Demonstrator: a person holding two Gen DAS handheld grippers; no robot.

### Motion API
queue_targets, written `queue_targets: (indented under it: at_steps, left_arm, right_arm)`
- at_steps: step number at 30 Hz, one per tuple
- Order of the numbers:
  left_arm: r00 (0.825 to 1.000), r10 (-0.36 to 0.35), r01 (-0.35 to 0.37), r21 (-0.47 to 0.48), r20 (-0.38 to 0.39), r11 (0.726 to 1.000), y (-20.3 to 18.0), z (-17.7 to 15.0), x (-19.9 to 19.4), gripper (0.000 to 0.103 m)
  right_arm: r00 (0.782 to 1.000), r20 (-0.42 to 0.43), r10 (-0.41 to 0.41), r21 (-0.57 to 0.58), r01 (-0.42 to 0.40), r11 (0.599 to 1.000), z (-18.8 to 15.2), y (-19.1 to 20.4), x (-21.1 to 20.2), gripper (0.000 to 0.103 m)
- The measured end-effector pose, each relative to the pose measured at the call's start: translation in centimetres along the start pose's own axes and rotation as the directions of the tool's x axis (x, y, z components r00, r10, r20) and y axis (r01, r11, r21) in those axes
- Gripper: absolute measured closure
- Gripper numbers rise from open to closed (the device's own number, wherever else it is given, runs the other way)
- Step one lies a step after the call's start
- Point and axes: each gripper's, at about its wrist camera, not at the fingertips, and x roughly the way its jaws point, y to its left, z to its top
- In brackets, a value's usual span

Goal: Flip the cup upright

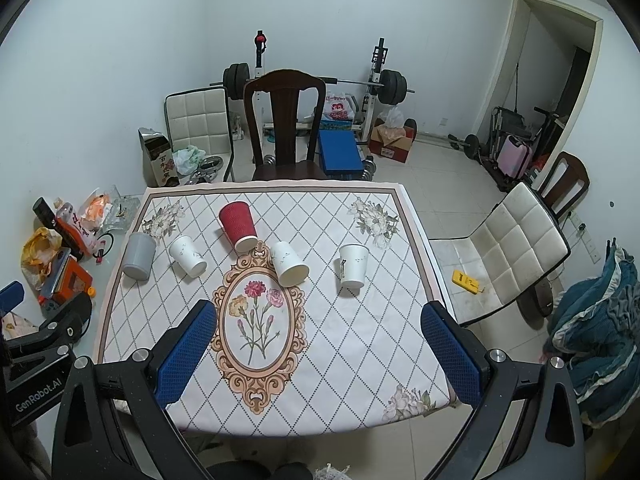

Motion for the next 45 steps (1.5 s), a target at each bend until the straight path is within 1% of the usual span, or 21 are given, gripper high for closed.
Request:
queue_targets:
  at_steps: [7,10,39,43,45]
  left_arm:
    - [1.0,0.005,-0.005,-0.006,0.005,1.0,-0.1,-0.3,0.2,0.0]
    - [1.0,0.004,-0.004,-0.013,0.001,1.0,0.6,-0.4,0.1,0.0]
    - [1.0,-0.001,0.001,-0.009,0.007,1.0,0.7,-0.4,0.1,0.0]
    - [1.0,0.011,-0.011,-0.017,0.002,1.0,0.8,-0.5,0.4,0.0]
    - [0.999,0.036,-0.037,-0.031,-0.012,0.999,0.9,-0.7,1.2,0.0]
  right_arm:
    - [1.0,-0.002,0.009,0.001,-0.009,1.0,-0.1,0.0,0.1,0.0]
    - [1.0,-0.004,0.013,0.002,-0.013,1.0,0.0,0.0,0.2,0.0]
    - [1.0,-0.007,0.018,-0.001,-0.018,1.0,0.0,0.0,0.1,0.0]
    - [1.0,-0.018,0.026,0.001,-0.026,1.0,-0.1,0.0,0.4,0.0]
    - [0.999,-0.033,0.034,0.001,-0.034,0.999,-0.2,-0.1,0.9,0.0]
